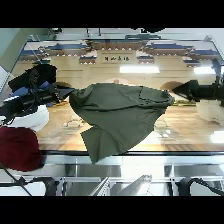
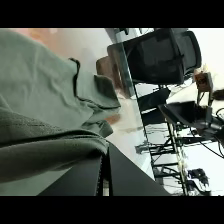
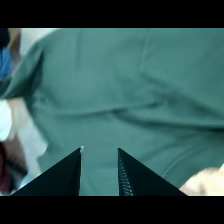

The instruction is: Fold the shirts.

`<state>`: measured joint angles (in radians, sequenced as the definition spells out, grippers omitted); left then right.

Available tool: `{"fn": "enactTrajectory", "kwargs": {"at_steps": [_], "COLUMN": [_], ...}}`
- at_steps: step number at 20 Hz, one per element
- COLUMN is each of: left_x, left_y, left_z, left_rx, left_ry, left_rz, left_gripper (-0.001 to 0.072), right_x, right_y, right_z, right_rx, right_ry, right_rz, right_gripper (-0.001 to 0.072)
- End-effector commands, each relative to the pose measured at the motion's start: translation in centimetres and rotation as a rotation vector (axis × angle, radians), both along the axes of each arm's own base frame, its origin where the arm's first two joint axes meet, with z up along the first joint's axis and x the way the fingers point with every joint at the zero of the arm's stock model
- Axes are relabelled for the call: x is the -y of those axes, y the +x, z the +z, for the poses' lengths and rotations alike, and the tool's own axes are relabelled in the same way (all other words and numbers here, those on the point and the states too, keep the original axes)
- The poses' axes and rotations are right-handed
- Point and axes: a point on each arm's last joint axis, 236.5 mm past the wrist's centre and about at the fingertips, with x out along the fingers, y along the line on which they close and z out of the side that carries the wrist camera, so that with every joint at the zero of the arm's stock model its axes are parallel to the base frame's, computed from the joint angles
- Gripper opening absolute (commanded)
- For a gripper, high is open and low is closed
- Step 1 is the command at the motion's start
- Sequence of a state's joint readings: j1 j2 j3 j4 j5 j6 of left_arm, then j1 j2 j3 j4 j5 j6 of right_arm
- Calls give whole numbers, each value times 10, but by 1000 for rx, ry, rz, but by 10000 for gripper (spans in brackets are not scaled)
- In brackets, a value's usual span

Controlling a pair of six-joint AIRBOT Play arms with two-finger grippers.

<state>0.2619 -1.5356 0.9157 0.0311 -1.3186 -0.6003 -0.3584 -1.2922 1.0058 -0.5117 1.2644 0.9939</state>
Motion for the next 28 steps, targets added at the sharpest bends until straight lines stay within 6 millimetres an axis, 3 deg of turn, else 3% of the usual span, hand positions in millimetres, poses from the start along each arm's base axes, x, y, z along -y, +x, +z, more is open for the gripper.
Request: {"fn": "enactTrajectory", "kwargs": {"at_steps": [1, 5, 6, 7, 9, 15, 17, 19, 25, 26, 27, 28], "left_x": [3, 0, -2, -3, -5, -5, -5, -5, -6, -5, -5, -5], "left_y": [-1, -2, -1, 2, 9, 15, 16, 14, 11, 10, 10, 9], "left_z": [-11, -9, -6, -2, 8, 27, 29, 27, 22, 23, 23, 23], "left_rx": [4, 20, 20, 30, 49, 99, 106, 102, 96, 96, 96, 95], "left_ry": [20, 134, 149, 159, 166, 171, 172, 182, 200, 197, 196, 195], "left_rz": [-32, -116, -127, -129, -124, -141, -141, -147, -161, -165, -167, -170], "left_gripper": [16, 15, 16, 16, 15, 15, 16, 16, 16, 16, 16, 16], "right_x": [-39, -92, -101, -107, -116, -137, -147, -158, -186, -187, -188, -187], "right_y": [-71, -162, -177, -188, -198, -209, -202, -189, -143, -138, -136, -133], "right_z": [-15, -77, -91, -104, -121, -169, -177, -178, -160, -159, -157, -156], "right_rx": [-126, -263, -285, -309, -343, -506, -509, -481, -396, -379, -370, -361], "right_ry": [68, 60, 46, 32, -1, -80, -102, -126, -120, -124, -125, -125], "right_rz": [101, 62, 48, 30, 14, -40, -39, -24, -1, 5, 8, 0], "right_gripper": [268, 274, 368, 515, 524, 495, 494, 426, 426, 393, 195, 101]}}
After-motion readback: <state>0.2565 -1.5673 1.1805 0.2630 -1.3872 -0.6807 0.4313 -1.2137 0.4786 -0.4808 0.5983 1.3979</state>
